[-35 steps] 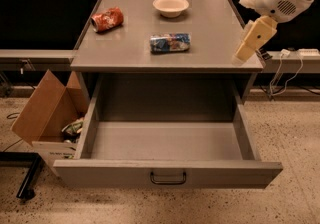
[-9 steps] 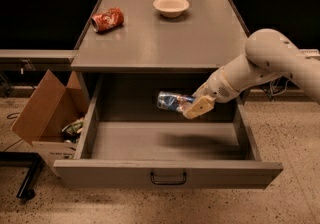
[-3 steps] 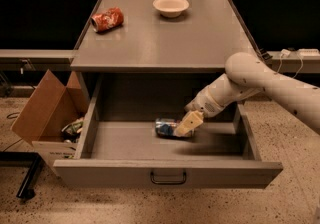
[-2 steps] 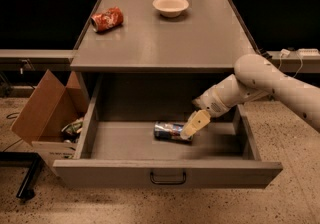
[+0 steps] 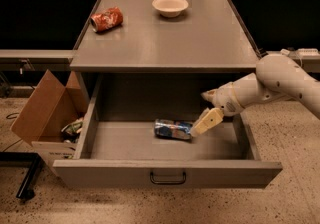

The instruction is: Place redbull can into top drawer

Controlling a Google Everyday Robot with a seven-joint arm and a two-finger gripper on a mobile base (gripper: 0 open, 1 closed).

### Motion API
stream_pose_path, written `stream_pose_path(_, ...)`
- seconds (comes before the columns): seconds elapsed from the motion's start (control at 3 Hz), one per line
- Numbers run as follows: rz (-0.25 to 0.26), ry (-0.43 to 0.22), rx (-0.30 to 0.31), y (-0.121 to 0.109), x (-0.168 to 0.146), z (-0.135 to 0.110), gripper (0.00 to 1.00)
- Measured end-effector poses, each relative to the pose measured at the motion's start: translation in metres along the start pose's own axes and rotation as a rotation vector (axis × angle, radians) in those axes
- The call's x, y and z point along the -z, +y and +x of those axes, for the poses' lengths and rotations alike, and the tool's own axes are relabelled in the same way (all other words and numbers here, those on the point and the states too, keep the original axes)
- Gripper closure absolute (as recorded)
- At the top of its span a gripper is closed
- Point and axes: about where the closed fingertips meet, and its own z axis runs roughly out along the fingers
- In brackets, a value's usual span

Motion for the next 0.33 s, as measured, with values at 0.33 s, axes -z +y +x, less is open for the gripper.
stream_pose_path(0.33,0.0,0.0,0.0,0.0,0.0,0.0,0.0)
